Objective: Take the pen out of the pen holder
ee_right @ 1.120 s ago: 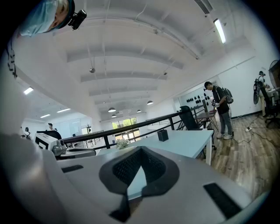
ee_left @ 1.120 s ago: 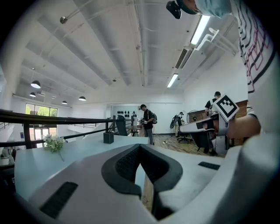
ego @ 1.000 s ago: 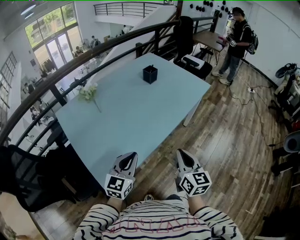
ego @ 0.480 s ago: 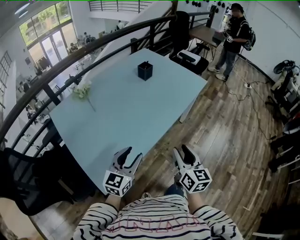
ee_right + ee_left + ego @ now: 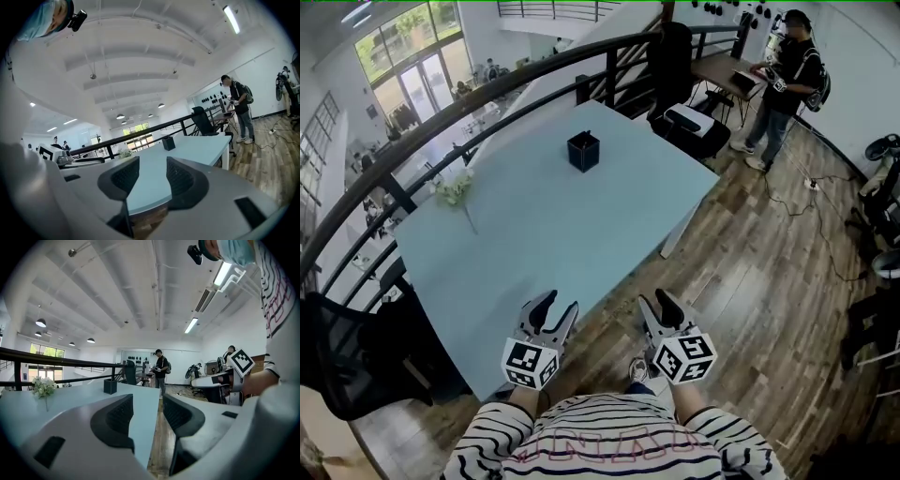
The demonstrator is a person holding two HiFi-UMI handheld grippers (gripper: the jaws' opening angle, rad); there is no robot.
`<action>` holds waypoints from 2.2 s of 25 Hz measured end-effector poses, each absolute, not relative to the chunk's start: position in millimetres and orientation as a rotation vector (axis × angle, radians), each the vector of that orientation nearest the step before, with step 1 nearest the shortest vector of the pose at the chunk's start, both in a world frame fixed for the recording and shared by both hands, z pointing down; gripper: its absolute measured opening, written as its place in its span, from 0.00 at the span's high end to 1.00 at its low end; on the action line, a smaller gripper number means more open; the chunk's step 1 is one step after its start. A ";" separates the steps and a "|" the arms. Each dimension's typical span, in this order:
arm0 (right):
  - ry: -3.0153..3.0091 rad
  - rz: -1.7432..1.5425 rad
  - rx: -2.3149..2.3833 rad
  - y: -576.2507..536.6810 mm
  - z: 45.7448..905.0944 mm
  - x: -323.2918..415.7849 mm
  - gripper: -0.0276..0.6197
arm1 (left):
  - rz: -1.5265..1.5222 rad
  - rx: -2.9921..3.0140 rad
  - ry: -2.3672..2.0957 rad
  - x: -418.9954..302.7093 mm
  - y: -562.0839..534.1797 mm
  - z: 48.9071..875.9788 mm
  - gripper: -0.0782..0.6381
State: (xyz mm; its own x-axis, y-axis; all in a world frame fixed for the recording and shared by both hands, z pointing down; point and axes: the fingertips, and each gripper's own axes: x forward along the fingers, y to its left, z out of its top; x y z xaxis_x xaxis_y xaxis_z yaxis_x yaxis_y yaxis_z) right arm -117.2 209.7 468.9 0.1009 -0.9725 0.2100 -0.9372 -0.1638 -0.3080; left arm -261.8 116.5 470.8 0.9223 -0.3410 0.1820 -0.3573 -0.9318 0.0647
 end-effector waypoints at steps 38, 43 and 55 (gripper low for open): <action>2.280 -0.563 -2.041 16.0 477.6 78.5 0.69 | 0.188 2.887 -0.880 -67.9 -44.4 462.7 0.65; 2.271 -0.543 -2.043 -27.4 469.9 86.5 0.69 | 0.172 2.884 -0.873 -62.4 -83.1 456.2 0.65; 2.320 -0.583 -1.977 -99.5 482.4 105.2 0.69 | 0.152 2.861 -0.914 -35.7 -155.6 458.4 0.65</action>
State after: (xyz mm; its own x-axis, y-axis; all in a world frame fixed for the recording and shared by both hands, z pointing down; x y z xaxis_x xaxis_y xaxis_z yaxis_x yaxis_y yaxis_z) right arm 105.2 -99.5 482.4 -0.1880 -0.9592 0.2112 -0.9451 0.1181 -0.3048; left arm -35.7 -155.6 458.4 0.8110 -0.5689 0.1365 -0.5825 -0.8071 0.0966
